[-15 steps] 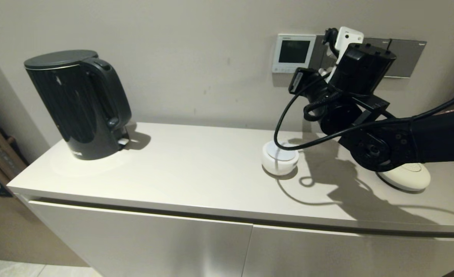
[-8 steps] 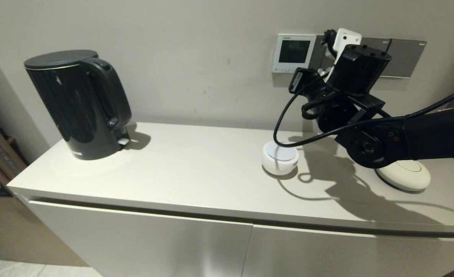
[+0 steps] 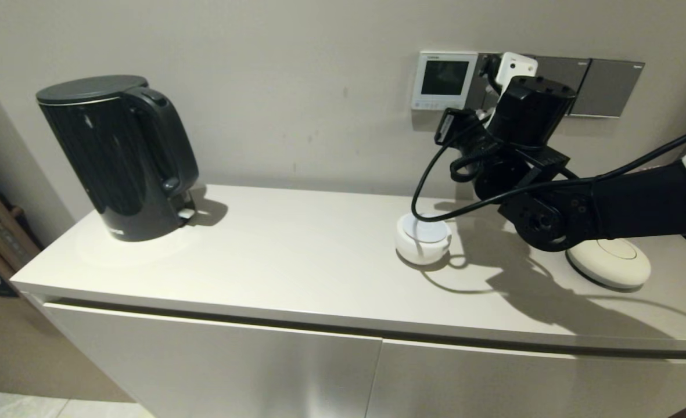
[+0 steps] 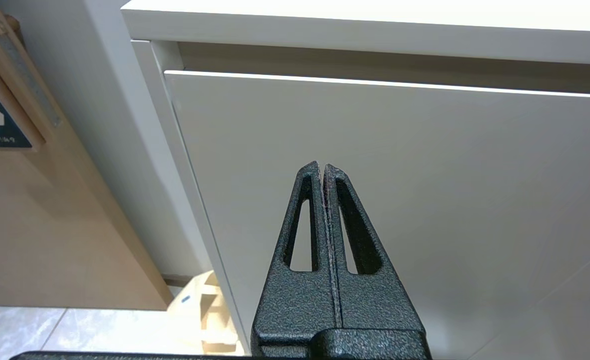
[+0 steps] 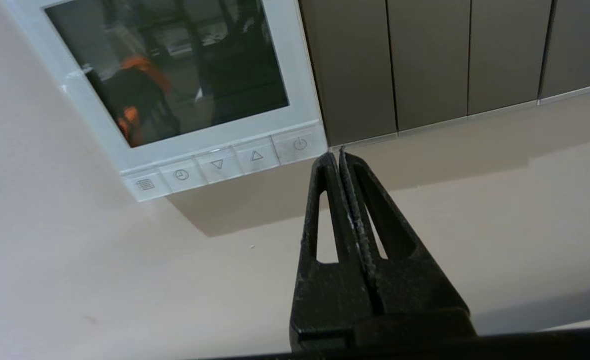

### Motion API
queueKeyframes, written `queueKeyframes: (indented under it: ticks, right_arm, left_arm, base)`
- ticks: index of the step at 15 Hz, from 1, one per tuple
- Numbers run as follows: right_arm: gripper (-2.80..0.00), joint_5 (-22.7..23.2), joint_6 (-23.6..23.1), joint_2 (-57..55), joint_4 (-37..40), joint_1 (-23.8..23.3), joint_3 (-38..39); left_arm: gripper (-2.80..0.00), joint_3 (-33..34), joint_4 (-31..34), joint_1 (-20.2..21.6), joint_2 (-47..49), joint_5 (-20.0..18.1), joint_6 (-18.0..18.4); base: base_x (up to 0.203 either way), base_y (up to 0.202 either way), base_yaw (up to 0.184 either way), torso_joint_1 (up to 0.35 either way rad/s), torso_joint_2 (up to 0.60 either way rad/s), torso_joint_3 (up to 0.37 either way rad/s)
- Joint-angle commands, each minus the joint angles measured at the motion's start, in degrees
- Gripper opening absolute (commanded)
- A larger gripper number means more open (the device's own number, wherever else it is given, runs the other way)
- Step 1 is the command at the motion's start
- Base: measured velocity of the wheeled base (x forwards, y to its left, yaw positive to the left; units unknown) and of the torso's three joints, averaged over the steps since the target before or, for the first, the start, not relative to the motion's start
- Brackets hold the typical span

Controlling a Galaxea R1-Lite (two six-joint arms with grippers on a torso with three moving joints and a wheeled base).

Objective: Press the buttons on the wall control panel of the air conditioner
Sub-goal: Turn on the central air conditioner

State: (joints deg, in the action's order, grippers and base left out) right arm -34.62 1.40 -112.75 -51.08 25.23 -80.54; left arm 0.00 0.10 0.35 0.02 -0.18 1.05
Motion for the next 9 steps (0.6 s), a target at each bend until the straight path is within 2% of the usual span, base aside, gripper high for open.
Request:
queueKeyframes:
  ticks: [1,9]
  right_arm:
    - [-2.80,-0.2,0.0,-1.4,-0.3,-0.6,-0.8]
    - [-2.80,-0.1,-0.3,-0.8,-1.3,0.4,-0.9]
  left_arm:
    - [-2.80,0.0,0.0,0.0,0.0,0.0,0.0]
    - [-2.80,0.0,0.0,0.0,0.0,0.0,0.0]
  base:
    - [0.000,0.000,0.000,0.000,0.00,0.000]
    - [0.000,0.000,0.000,0.000,0.00,0.000]
